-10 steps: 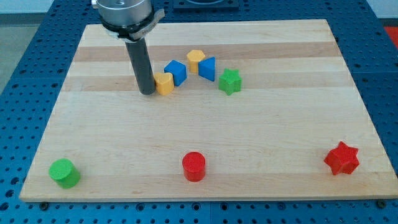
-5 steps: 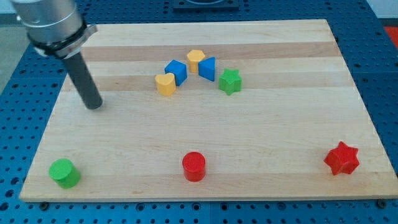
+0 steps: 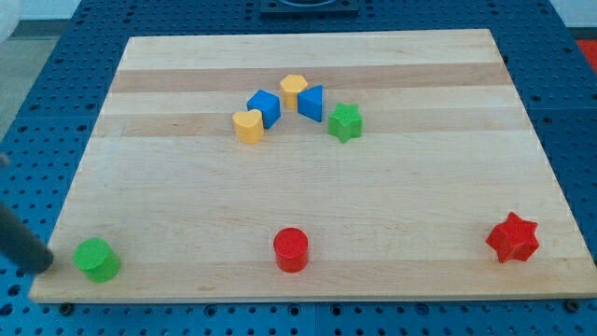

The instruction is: Push the green circle to the bottom of yellow heart

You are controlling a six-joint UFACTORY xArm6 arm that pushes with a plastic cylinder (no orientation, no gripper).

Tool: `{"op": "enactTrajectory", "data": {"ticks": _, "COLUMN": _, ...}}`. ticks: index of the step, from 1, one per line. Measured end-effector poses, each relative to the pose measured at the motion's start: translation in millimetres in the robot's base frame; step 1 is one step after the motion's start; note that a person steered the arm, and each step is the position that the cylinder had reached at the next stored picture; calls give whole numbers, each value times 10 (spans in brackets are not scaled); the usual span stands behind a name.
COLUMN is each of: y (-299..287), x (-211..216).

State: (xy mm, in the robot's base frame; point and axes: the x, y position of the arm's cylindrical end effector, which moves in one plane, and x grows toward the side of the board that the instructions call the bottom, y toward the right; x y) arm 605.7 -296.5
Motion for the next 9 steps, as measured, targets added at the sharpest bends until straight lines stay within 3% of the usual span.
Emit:
{"op": "enactTrajectory", "data": {"ticks": 1, "y": 222, "x": 118}}
{"op": "enactTrajectory", "data": {"ticks": 3, "y": 379, "x": -341}}
{"op": "enactTrajectory", "data": {"ticks": 4, "y": 568, "x": -360}}
{"op": "enactTrajectory", "data": {"ticks": 6, "y": -79, "x": -167}}
{"op": "enactTrajectory", "data": {"ticks": 7, "y": 98, "x": 126}}
{"op": "enactTrajectory", "data": {"ticks": 9, "y": 831, "x": 86}}
